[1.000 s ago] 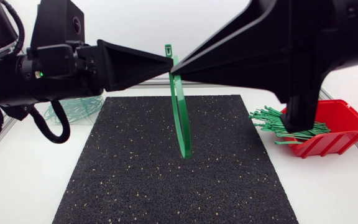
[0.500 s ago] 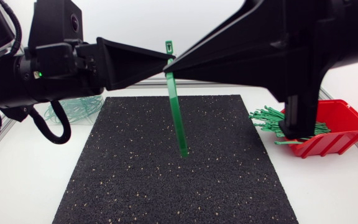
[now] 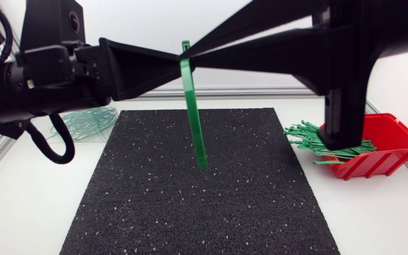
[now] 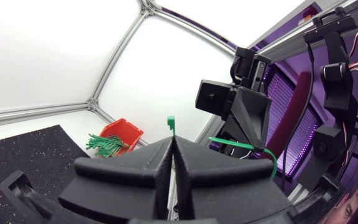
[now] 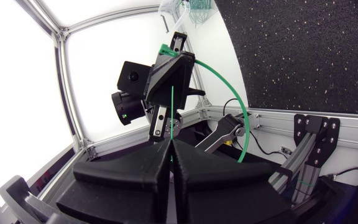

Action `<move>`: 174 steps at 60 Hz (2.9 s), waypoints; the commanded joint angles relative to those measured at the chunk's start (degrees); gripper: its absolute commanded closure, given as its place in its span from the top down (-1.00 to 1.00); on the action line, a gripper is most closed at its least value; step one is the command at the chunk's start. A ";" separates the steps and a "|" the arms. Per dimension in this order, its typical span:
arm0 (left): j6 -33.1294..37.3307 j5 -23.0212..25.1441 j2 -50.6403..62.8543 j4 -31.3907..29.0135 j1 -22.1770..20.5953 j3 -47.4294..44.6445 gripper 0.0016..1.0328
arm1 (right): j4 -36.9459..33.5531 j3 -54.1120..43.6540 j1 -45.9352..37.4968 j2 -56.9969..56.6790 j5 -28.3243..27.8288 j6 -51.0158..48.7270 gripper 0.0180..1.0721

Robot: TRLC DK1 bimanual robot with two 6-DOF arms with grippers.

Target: Take a green cable tie from the red box, thread the tail through the head to close it, then place it in the transparent bin on the left.

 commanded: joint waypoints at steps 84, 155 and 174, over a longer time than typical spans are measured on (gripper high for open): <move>-5.87 1.28 -2.74 1.55 0.04 -1.94 -0.93 | 7.02 -2.27 -1.47 1.95 2.52 4.95 -0.89; -6.13 1.10 -0.72 1.99 0.21 -1.59 -0.93 | 8.43 -3.94 -1.65 0.54 1.73 5.39 -0.89; -6.13 1.10 -0.89 1.99 0.04 -1.68 -0.93 | 9.22 -4.38 -2.00 0.72 1.73 5.39 -0.89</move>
